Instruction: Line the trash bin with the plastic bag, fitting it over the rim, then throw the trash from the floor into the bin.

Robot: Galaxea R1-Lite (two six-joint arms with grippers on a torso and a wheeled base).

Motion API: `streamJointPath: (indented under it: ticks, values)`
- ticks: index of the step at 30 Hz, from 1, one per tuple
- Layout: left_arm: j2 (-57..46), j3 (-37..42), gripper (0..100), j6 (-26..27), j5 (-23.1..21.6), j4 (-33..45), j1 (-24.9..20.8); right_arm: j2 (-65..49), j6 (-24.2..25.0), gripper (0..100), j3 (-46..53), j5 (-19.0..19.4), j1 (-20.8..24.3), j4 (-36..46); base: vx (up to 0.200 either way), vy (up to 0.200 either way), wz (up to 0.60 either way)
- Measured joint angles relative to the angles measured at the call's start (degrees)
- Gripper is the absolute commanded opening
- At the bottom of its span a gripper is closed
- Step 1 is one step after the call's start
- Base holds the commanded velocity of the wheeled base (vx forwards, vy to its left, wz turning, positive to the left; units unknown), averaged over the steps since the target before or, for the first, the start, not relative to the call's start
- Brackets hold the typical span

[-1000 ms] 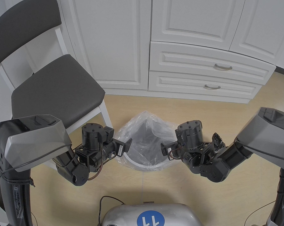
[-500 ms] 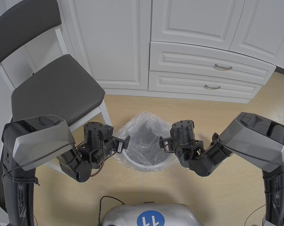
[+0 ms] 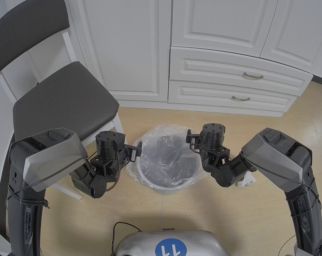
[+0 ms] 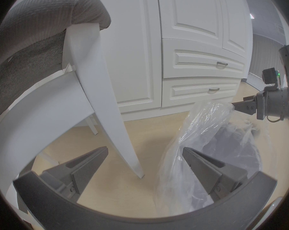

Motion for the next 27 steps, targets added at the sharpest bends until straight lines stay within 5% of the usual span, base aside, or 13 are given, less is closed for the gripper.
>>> streamJointPath:
  ticks: [27]
  values:
    - [4.4,-4.4,100,2.2,5.0,-0.5,0.3,9.2,2.9,100,-11.3,0.0,-0.9,-3.3,0.000,0.000,0.00]
